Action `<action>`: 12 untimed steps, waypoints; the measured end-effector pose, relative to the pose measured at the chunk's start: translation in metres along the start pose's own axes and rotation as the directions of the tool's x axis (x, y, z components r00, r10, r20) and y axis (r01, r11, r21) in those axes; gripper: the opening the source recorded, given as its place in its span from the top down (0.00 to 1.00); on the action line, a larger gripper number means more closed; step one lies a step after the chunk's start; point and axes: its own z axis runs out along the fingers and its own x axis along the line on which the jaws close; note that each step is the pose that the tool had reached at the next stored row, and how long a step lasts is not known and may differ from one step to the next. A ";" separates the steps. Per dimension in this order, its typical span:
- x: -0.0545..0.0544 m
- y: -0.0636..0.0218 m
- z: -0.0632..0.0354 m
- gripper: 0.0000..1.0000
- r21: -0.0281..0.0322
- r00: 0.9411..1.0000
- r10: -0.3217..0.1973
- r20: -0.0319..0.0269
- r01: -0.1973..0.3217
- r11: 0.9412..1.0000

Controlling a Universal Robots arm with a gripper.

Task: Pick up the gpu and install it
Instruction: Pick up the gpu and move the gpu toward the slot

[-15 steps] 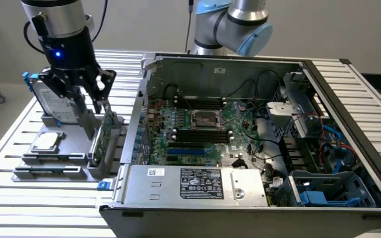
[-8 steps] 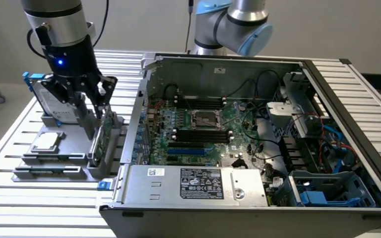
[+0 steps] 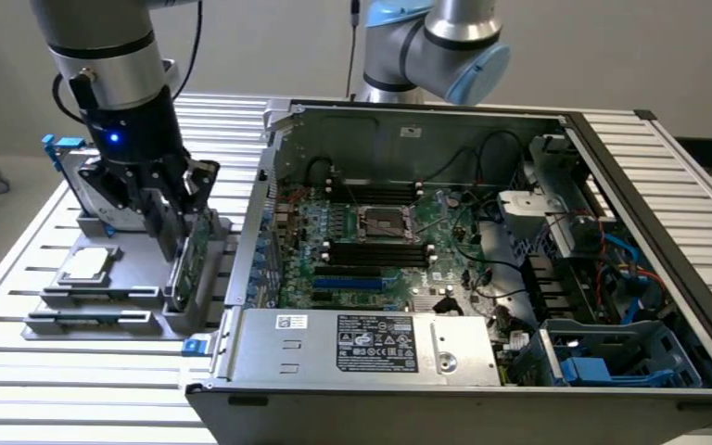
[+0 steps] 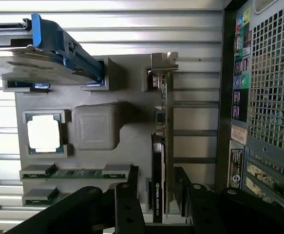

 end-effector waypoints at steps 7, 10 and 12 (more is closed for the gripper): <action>0.000 -0.0015 0.0126 0.58 0.000 1.000 -0.012 0.000 0.012 1.000; 0.000 -0.0015 0.0182 0.58 0.001 1.000 -0.032 0.000 0.032 0.999; -0.001 -0.0014 0.0218 0.58 0.001 0.999 -0.042 0.001 0.042 0.999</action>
